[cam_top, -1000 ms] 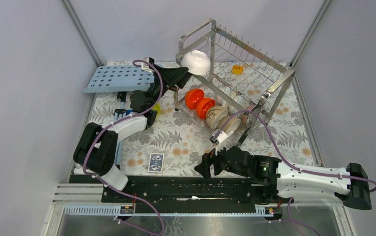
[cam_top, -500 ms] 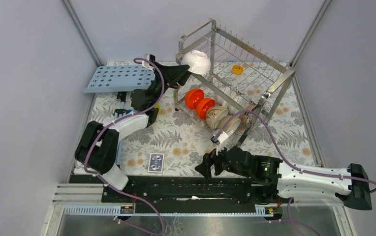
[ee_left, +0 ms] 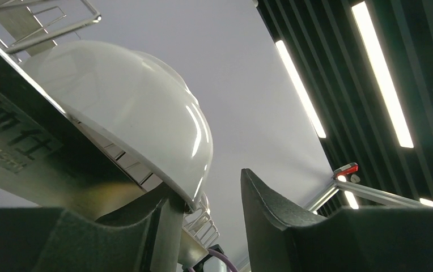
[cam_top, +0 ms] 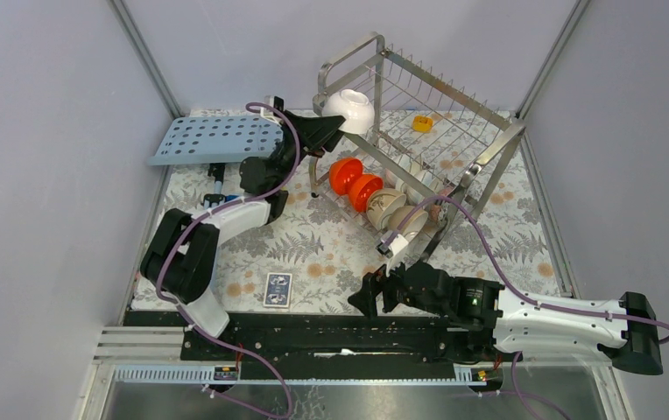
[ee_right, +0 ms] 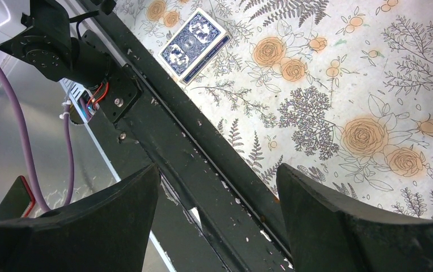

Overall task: Unload the bowls from the dish rack
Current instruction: Pick up the bowl from the dish rack.

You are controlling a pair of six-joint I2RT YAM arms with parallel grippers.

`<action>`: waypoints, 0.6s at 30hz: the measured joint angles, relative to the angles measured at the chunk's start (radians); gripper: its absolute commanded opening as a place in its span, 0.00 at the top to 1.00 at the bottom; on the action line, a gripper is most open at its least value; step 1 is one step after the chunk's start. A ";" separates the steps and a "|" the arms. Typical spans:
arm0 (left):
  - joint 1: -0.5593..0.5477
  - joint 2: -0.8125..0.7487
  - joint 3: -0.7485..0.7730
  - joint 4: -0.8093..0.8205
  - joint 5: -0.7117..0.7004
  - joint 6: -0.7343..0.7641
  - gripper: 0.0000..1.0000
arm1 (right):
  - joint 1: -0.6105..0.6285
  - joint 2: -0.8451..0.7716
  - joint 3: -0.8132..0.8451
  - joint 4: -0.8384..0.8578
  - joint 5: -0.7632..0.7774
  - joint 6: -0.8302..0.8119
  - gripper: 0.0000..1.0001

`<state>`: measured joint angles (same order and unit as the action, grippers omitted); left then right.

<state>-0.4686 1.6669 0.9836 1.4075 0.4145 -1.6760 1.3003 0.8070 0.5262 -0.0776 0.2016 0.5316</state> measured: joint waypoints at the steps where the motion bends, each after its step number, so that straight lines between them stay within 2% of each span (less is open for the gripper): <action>1: -0.002 0.002 0.003 0.001 0.000 0.000 0.61 | 0.000 0.000 -0.001 0.000 0.000 0.001 0.19; 7: -0.004 0.013 0.022 0.003 -0.003 0.000 0.66 | 0.000 0.000 -0.008 0.000 -0.001 0.006 0.19; 10: -0.004 0.018 0.025 0.003 -0.005 0.000 0.71 | 0.000 -0.002 -0.011 0.002 -0.001 0.008 0.19; 17: -0.005 0.031 0.043 0.011 -0.018 0.004 0.99 | 0.000 -0.019 -0.040 0.010 -0.002 0.016 0.19; 18: -0.005 0.032 0.053 0.013 -0.025 0.007 1.00 | 0.000 -0.019 -0.042 0.010 -0.002 0.018 0.19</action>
<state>-0.4740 1.6985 1.0363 1.4200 0.3897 -1.6691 1.3003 0.7883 0.4847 -0.0673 0.2001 0.5495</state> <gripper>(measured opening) 0.092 0.812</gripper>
